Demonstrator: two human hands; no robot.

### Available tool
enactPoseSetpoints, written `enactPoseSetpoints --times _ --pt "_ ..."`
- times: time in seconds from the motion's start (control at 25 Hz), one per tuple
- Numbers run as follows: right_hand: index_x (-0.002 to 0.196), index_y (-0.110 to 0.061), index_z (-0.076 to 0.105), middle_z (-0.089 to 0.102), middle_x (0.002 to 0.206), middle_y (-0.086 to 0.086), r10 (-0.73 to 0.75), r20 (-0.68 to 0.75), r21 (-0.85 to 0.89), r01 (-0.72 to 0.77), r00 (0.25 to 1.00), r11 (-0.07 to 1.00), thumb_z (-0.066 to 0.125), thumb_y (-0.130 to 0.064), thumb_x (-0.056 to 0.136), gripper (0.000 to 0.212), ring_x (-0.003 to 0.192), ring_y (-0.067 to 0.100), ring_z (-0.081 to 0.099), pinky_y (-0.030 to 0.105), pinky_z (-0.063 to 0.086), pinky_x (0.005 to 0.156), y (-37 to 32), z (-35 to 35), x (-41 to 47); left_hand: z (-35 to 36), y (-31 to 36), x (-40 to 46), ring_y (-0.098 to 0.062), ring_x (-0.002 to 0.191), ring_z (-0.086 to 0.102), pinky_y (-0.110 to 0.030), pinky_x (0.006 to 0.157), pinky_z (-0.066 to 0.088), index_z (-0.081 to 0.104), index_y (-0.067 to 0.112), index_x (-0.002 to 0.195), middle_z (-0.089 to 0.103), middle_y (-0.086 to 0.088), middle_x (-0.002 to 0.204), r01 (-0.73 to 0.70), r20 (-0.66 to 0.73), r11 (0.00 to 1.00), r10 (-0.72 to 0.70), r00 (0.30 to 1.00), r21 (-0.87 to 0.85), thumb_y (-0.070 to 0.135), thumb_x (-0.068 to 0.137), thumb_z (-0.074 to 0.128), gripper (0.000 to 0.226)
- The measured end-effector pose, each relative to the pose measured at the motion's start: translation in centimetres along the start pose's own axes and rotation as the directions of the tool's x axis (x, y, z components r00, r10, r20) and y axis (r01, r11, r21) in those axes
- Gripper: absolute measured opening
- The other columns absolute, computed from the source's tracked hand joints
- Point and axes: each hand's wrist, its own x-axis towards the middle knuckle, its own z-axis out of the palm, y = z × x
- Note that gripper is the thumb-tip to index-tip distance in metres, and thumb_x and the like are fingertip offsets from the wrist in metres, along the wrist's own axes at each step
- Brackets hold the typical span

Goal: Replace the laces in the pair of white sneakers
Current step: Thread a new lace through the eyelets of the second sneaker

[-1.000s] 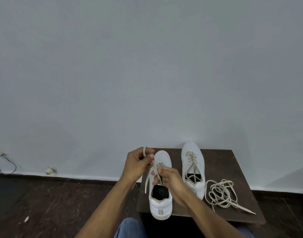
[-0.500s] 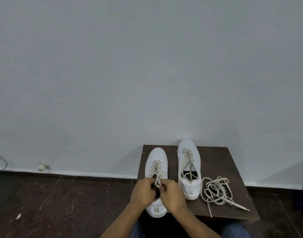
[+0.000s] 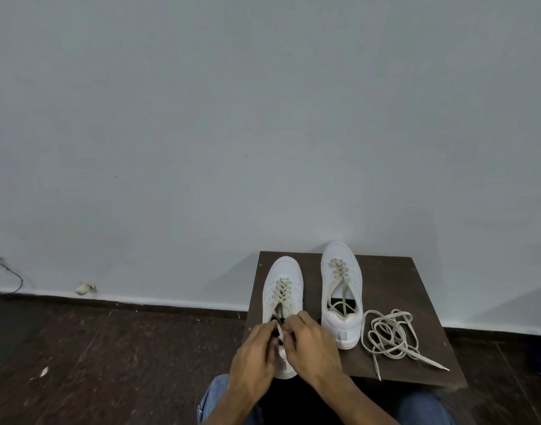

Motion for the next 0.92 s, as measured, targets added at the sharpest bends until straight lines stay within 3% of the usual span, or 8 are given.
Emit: enactPoseSetpoints --times 0.12,0.2,0.32,0.4,0.56,0.68,0.76,0.92 --pt "0.123 -0.023 0.054 0.059 0.117 -0.003 -0.126 0.138 0.062 0.118 0.982 0.991 0.037 -0.031 0.096 0.032 0.108 0.018 0.057 0.033 0.046 0.082 0.7 0.3 -1.0 0.3 -0.7 0.2 -0.003 0.093 0.057 -0.026 0.080 0.050 0.065 0.022 0.101 0.063 0.012 0.099 -0.079 0.026 0.996 0.078 0.997 0.052 0.025 0.093 0.041 0.025" --pt "0.131 -0.025 0.051 0.059 0.123 -0.004 -0.145 0.190 0.160 0.115 0.971 0.980 0.039 -0.030 0.096 0.037 0.113 0.015 0.054 0.031 0.046 0.088 1.3 0.4 -1.4 0.2 -0.9 0.2 0.000 0.096 0.054 -0.025 0.083 0.048 0.065 0.021 0.103 0.062 0.013 0.101 -0.131 0.046 0.991 0.130 0.990 0.035 0.033 0.092 0.039 0.031" --pt "0.119 -0.021 0.064 0.062 0.117 -0.005 -0.161 -0.149 0.027 0.167 0.976 0.986 0.051 -0.025 0.087 0.035 0.108 0.013 0.059 0.033 0.050 0.094 3.6 -0.2 -1.2 0.3 -1.3 -0.1 0.002 0.107 0.047 -0.020 0.088 0.044 0.061 0.025 0.116 0.055 0.016 0.113 -0.184 0.145 0.978 0.169 0.975 0.096 0.044 0.089 0.045 0.037" --pt "0.117 -0.017 0.065 0.066 0.114 0.000 -0.053 -0.267 -0.148 0.014 0.962 0.989 0.058 -0.031 0.084 0.036 0.107 0.019 0.062 0.040 0.046 0.100 5.3 -1.2 0.2 0.8 -1.5 0.0 -0.002 0.109 0.045 -0.017 0.089 0.040 0.060 0.023 0.116 0.053 0.013 0.112 -0.172 0.173 0.981 0.155 0.973 0.086 0.040 0.089 0.052 0.033" --pt "0.113 -0.021 0.061 0.070 0.110 0.001 0.261 0.161 -0.221 -0.223 0.952 0.950 0.043 -0.053 0.093 0.043 0.109 0.022 0.061 0.045 0.026 0.111 7.2 -3.0 3.2 1.3 -0.6 1.3 -0.005 0.102 0.047 -0.015 0.083 0.035 0.063 0.018 0.109 0.056 0.008 0.107 -0.061 0.150 0.998 0.058 0.987 0.014 0.026 0.085 0.064 0.025" --pt "0.091 -0.021 0.058 0.070 0.102 0.002 0.163 0.255 -0.159 -0.125 0.953 0.979 0.034 -0.046 0.098 0.035 0.105 0.022 0.062 0.047 0.016 0.115 6.1 -2.3 2.3 1.5 0.0 1.9 -0.006 0.095 0.049 -0.019 0.078 0.037 0.063 0.017 0.096 0.057 0.008 0.098 0.035 0.165 0.999 -0.031 0.986 -0.026 0.023 0.079 0.068 0.019" --pt "0.094 -0.021 0.059 0.068 0.099 -0.001 0.076 0.305 -0.125 -0.039 0.949 0.991 0.034 -0.041 0.099 0.032 0.105 0.020 0.061 0.046 0.009 0.118 5.4 -1.7 1.0 1.3 0.0 2.0 -0.008 0.090 0.050 -0.022 0.074 0.038 0.061 0.020 0.087 0.058 0.008 0.092 0.084 0.187 0.996 -0.076 0.979 -0.037 0.023 0.072 0.067 0.016" --pt "0.068 -0.026 0.045 0.052 0.077 -0.009 0.084 0.388 -0.073 -0.060 0.918 0.995 0.037 -0.040 0.098 0.034 0.101 0.018 0.060 0.046 0.004 0.119 5.1 -2.2 1.1 0.9 0.0 1.9 -0.011 0.086 0.049 -0.026 0.074 0.039 0.053 0.025 0.077 0.056 0.008 0.085 0.139 0.238 0.988 -0.118 0.964 -0.073 0.026 0.060 0.055 0.016"
